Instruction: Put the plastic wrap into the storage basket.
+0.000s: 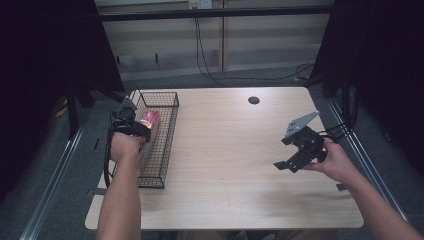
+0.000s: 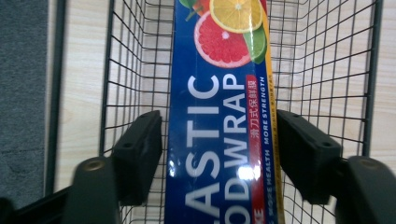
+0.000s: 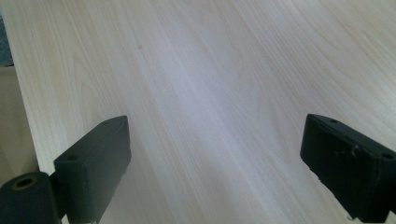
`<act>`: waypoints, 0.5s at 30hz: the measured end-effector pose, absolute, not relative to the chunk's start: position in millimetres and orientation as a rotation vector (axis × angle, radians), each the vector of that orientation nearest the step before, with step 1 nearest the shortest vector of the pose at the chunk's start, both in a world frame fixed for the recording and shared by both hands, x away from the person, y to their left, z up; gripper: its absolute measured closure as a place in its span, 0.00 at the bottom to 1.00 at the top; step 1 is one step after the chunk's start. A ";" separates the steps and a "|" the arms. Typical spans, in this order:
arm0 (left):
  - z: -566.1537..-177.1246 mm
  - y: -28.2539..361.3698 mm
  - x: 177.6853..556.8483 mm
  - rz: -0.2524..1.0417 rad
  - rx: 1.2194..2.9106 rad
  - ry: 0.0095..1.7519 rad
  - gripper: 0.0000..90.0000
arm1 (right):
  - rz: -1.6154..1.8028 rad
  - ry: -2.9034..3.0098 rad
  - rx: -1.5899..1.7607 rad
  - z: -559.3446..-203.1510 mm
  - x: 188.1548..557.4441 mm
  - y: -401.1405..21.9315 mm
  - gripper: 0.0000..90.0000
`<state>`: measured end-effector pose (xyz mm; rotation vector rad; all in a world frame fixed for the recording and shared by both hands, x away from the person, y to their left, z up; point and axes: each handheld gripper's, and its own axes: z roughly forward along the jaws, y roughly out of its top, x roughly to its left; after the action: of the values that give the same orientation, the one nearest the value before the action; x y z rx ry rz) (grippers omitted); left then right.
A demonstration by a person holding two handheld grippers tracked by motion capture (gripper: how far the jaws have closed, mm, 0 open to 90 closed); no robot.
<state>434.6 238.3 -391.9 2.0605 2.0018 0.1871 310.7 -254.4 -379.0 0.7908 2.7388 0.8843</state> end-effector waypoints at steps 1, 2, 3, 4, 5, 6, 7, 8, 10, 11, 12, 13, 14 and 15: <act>-389.9 238.8 434.0 0.185 2.062 1.997 0.39 | 0.885 2.740 0.795 -379.1 310.8 -254.2 0.10; -388.1 239.4 433.3 0.190 2.060 1.987 0.39 | 0.885 2.740 0.795 -379.1 310.8 -254.2 0.10; -386.4 240.0 432.5 0.188 2.063 1.976 0.37 | 0.888 2.740 0.793 -379.6 311.2 -253.6 0.10; -384.9 239.6 431.7 0.183 2.057 1.983 0.37 | 0.884 2.742 0.804 -379.5 310.8 -252.9 0.10; -383.8 240.4 431.4 0.185 2.071 1.967 0.37 | 0.884 2.742 0.804 -379.5 310.8 -252.9 0.10; -381.8 239.4 430.7 0.183 2.061 1.962 0.34 | 0.881 2.746 0.810 -379.7 310.2 -252.4 0.10; -378.2 238.2 429.9 0.187 2.073 1.940 0.34 | 0.882 2.744 0.801 -379.9 310.4 -252.5 0.10; -378.2 238.2 429.9 0.187 2.073 1.940 0.33 | 0.878 2.745 0.804 -379.8 310.2 -252.6 0.10; -373.6 235.2 428.0 0.189 2.066 1.931 0.30 | 0.879 2.741 0.803 -380.3 310.9 -253.6 0.10; -371.7 234.6 427.1 0.184 2.063 1.926 0.30 | 0.879 2.741 0.803 -380.3 310.9 -253.6 0.10; -368.2 233.1 425.6 0.183 2.068 1.894 0.29 | 0.884 2.741 0.808 -380.4 311.0 -254.3 0.10; -368.2 233.1 425.6 0.183 2.068 1.894 0.27 | 0.884 2.741 0.808 -380.4 311.0 -254.3 0.10; -366.6 232.3 425.0 0.185 2.070 1.881 0.25 | 0.875 2.744 0.822 -380.9 310.3 -254.2 0.10; -365.3 230.4 424.0 0.183 2.062 1.875 0.25 | 0.875 2.744 0.822 -380.9 310.3 -254.2 0.10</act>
<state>424.0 230.4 -365.3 2.0621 1.8747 0.1834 310.3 -254.2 -380.9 0.8223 2.7444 0.8753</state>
